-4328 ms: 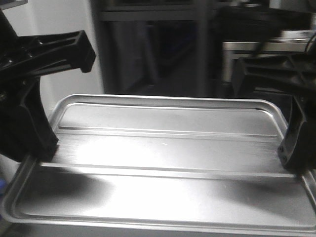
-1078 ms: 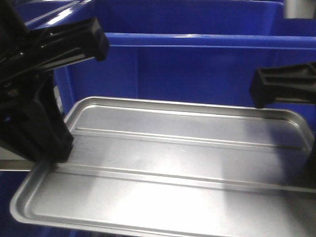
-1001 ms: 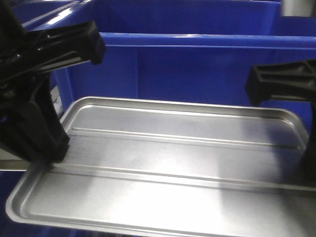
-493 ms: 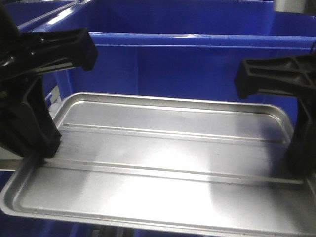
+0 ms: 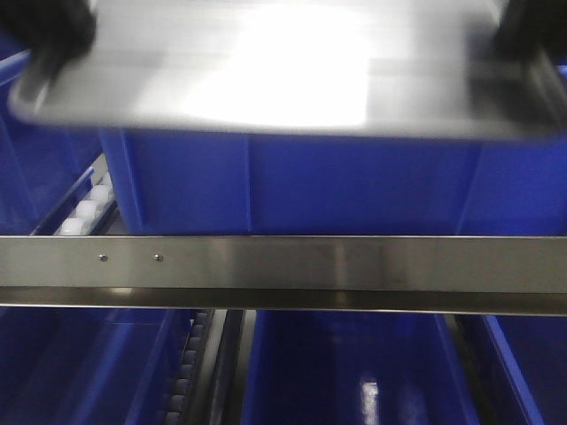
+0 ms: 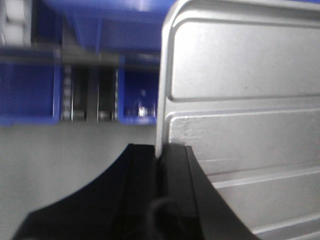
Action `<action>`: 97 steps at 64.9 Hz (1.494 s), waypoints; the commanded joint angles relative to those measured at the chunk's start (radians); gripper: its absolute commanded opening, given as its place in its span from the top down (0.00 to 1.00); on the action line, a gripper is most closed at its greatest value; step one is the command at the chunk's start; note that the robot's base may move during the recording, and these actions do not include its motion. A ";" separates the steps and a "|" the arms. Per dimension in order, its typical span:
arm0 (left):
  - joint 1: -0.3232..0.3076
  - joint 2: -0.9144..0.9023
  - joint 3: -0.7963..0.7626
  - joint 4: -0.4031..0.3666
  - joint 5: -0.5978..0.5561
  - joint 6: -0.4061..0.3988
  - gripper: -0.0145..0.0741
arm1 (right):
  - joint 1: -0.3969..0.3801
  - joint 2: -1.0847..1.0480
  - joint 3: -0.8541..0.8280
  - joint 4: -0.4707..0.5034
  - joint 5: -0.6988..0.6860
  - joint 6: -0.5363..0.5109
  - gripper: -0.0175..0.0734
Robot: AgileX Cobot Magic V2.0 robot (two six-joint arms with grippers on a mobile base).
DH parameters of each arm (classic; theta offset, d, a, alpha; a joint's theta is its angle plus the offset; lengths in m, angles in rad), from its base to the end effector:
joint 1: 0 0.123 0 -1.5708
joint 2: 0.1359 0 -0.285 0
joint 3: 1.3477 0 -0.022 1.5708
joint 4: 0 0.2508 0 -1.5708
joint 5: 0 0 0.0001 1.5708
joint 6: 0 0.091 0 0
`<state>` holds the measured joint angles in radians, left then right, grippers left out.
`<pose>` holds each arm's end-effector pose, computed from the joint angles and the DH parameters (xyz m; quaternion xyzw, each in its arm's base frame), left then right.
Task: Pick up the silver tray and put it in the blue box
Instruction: 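Lower the tray into the blue bin and open both grippers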
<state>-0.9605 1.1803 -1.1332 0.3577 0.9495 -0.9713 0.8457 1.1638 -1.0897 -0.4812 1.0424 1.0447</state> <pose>0.1551 -0.1765 0.3637 0.0459 0.9310 -0.1659 0.3219 0.1737 0.1412 0.3538 0.0325 0.9372 0.0756 0.3389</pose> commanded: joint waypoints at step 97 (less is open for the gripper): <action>0.408 0.491 -0.366 0.178 -0.595 0.138 0.63 | -0.474 0.372 -0.232 -0.320 -0.564 -0.018 0.36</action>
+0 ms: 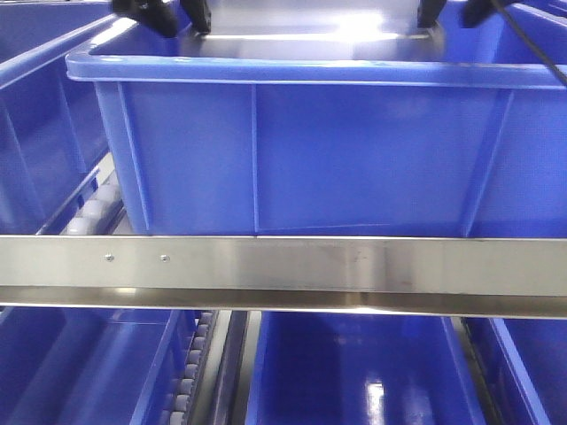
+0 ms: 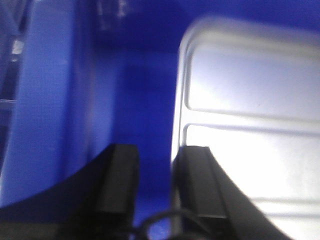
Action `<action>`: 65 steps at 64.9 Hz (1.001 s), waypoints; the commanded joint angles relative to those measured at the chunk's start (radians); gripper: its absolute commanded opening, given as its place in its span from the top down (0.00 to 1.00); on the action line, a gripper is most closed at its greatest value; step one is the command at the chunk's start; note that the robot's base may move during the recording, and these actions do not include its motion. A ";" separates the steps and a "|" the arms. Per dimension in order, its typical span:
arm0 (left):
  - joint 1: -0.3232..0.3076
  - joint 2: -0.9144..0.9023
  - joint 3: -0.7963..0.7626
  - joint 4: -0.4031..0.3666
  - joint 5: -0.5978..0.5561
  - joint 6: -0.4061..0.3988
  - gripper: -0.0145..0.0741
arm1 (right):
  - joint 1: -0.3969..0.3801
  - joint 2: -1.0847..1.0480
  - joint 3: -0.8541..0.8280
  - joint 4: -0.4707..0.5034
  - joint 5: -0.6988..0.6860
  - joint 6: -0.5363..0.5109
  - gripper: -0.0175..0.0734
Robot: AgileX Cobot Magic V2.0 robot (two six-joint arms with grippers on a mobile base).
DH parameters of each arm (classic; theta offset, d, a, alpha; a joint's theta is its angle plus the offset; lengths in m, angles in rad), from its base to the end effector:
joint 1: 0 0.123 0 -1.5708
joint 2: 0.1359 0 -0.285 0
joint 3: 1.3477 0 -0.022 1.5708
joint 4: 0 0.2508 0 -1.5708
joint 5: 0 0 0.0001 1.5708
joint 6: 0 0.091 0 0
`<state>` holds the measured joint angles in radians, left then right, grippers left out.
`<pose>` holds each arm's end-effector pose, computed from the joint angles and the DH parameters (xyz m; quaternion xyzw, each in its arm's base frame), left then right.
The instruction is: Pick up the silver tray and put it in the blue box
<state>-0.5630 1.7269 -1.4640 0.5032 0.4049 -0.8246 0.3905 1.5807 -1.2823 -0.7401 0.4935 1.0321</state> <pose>0.3557 -0.2040 0.3281 0.0423 0.8651 -0.1443 0.4785 0.3466 0.1112 0.3259 0.0607 0.8716 0.0364 0.4851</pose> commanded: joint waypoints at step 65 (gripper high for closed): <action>-0.042 -0.290 0.060 0.172 -0.109 -0.007 0.95 | 0.011 -0.283 0.111 -0.117 -0.381 -0.051 0.75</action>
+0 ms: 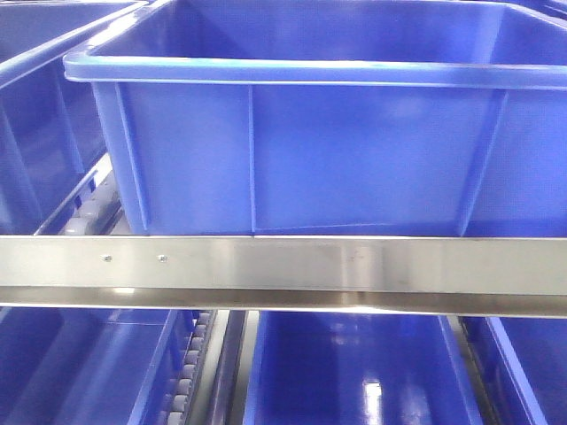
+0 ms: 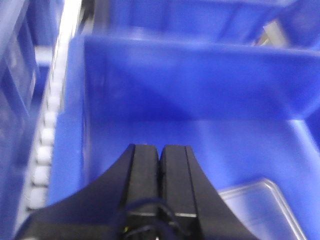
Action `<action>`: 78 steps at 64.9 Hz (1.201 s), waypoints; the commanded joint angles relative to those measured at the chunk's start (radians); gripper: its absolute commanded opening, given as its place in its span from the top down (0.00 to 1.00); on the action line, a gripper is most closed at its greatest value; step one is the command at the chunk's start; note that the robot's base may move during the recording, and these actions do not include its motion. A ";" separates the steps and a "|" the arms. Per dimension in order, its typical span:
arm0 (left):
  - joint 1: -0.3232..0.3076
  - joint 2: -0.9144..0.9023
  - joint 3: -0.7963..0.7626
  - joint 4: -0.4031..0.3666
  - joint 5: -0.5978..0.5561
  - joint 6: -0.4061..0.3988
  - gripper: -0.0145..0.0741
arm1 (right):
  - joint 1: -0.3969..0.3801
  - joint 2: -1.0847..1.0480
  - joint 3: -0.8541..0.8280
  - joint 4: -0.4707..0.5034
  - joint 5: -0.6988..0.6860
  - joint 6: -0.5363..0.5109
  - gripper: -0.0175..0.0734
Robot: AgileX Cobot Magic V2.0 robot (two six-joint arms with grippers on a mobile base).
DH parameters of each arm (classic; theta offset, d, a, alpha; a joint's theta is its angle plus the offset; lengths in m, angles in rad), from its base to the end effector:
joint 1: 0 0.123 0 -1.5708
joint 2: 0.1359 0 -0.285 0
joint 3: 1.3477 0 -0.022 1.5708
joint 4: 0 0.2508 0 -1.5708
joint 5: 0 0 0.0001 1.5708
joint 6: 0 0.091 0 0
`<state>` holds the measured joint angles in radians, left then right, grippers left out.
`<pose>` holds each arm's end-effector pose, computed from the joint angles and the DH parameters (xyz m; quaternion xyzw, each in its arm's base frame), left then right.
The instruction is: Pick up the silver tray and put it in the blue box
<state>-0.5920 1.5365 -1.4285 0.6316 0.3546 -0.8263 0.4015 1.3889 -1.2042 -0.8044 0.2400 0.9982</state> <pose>0.3132 -0.1881 0.3960 0.0870 0.8014 -0.1563 0.5707 0.3054 0.1127 0.3816 -0.0244 0.7929 0.1165 0.5976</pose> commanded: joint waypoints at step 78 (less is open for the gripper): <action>-0.015 -1.213 1.088 0.114 -0.500 -0.005 0.95 | 0.000 -1.132 0.880 -0.192 -0.300 -0.018 0.75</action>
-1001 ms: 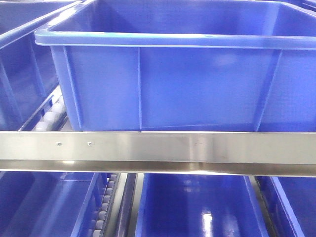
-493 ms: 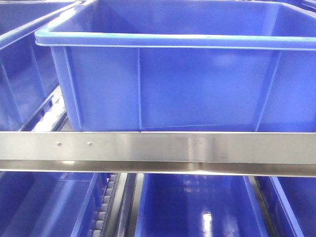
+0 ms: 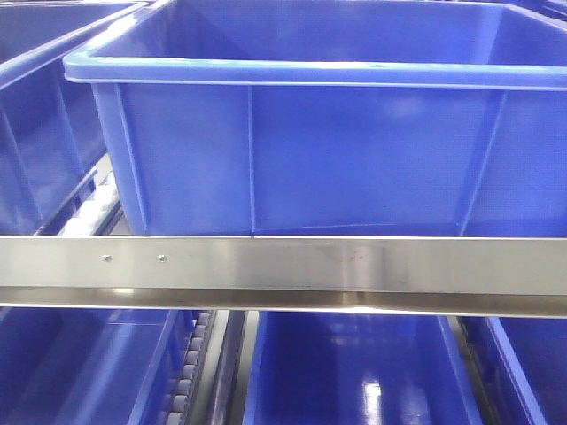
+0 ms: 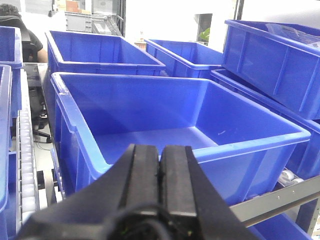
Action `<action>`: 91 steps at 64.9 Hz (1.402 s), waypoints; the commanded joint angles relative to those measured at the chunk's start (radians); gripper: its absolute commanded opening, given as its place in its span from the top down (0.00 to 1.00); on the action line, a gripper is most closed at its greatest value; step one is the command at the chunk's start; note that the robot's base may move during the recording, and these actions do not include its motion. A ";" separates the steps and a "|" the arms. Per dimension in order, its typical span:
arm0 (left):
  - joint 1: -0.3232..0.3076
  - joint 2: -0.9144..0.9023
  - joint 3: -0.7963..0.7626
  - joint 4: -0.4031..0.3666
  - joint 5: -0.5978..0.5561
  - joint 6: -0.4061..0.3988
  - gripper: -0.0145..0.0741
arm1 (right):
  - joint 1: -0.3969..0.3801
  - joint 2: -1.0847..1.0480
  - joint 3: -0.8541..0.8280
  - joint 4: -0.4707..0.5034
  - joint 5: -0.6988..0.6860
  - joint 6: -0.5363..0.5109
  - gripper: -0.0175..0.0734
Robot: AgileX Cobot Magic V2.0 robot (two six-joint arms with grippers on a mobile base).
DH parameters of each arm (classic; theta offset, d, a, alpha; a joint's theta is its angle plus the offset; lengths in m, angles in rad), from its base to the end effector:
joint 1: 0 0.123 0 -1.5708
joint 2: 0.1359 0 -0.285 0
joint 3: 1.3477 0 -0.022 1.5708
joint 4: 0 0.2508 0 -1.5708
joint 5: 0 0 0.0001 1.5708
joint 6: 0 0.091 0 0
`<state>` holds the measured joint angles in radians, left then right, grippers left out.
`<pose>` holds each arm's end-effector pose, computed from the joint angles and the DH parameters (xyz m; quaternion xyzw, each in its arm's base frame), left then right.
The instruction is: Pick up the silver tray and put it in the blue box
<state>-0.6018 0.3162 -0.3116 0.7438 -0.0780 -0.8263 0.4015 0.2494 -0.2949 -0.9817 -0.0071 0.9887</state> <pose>0.0647 -0.0502 0.3027 0.1871 0.6287 -0.2700 0.7048 0.0659 0.0285 0.2974 -0.1310 0.6440 0.1548 0.7377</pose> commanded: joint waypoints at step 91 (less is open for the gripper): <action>-0.005 0.007 -0.029 0.002 -0.065 -0.005 0.95 | -0.416 -0.280 0.328 0.883 -0.126 -0.892 0.75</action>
<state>-0.6018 0.3162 -0.3116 0.7438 -0.0828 -0.8263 -0.0071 -0.0090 0.0313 -0.1003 -0.0379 0.1062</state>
